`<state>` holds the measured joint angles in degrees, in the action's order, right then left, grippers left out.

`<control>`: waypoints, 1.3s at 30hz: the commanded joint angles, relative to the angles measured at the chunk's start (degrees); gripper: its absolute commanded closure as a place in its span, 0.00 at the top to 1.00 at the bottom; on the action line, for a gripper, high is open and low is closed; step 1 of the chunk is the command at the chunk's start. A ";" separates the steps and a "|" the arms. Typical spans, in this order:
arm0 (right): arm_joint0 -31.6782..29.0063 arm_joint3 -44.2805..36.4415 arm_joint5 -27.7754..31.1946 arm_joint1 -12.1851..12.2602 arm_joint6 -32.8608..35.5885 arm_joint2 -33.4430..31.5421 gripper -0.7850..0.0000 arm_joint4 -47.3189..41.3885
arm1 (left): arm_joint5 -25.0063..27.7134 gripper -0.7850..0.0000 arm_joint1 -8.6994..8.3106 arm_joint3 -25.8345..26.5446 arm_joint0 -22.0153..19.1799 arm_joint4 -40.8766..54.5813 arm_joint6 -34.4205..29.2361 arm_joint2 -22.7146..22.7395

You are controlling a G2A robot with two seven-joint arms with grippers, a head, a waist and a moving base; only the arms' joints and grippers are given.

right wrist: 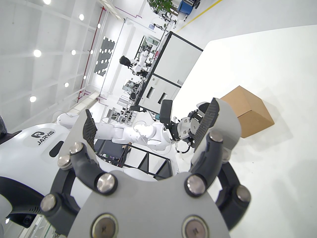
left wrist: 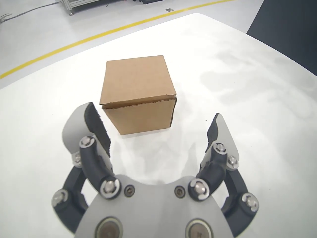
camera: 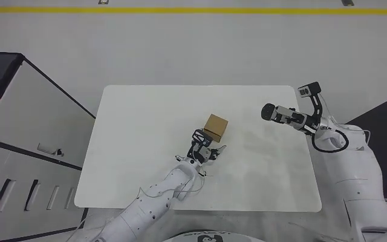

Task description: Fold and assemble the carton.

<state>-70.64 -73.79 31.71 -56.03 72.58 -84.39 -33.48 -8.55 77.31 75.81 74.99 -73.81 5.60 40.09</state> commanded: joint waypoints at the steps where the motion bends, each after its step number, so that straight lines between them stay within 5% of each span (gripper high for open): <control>1: 0.00 0.00 0.00 0.00 0.00 0.00 1.00 0.00 | -1.56 1.00 0.28 -0.37 0.26 1.31 0.70 0.63; 8: 0.00 0.00 0.00 0.00 0.00 0.00 1.00 0.00 | -6.84 1.00 2.24 -3.19 0.09 4.20 2.47 -0.38; 39: 0.00 0.00 0.00 0.00 0.00 0.00 1.00 0.00 | -7.86 1.00 9.45 -17.10 -5.16 10.16 12.60 -2.65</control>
<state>-70.64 -73.79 31.71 -56.03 72.58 -84.39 -33.48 -16.56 86.55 59.15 69.97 -63.73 18.10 37.54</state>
